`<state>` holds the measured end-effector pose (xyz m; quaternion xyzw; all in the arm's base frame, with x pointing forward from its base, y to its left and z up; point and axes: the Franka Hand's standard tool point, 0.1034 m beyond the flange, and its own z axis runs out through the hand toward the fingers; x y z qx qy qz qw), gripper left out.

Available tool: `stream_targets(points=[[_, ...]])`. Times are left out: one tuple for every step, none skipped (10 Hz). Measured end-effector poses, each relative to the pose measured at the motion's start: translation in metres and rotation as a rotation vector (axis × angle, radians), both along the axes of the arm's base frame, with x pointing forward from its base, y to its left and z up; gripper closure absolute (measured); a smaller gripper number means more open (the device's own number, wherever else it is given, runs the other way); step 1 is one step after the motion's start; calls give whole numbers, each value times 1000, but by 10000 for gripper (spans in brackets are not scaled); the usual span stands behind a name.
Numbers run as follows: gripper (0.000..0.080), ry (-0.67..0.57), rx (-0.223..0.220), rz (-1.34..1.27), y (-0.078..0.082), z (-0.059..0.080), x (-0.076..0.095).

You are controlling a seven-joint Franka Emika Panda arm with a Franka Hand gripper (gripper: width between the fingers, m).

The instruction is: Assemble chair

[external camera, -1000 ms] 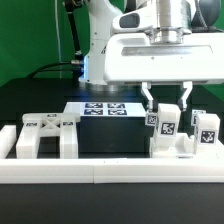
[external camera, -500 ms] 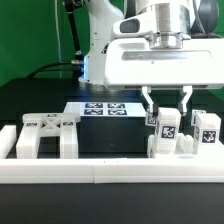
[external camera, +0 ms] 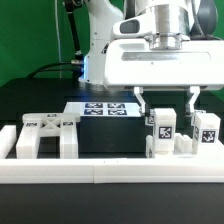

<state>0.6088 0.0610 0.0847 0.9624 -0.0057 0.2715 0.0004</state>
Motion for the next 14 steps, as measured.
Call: stream_targets(points=[[172,0,-1,2,0,0,0],[156,0,-5,7,-1,0,0],[156,2,-17,21,-5,3,1],[151,3,-26,30,-10,8,3],[151,10,-28,34,-12,15,4],[150,17,-30,41,-14,23,5],[150,18,-32,43,-16,25,6],[150,30,-32,45,-15,22,4],[150,61,-28,46,-14,20,4],[150,57,-28,46,-14,21,5],[150,63,-28,47,-14,19,4],[150,170,-16,50,-11,13,-2],[150,261,-6,50,-11,16,2],[150,319,0,51,-10,16,4]])
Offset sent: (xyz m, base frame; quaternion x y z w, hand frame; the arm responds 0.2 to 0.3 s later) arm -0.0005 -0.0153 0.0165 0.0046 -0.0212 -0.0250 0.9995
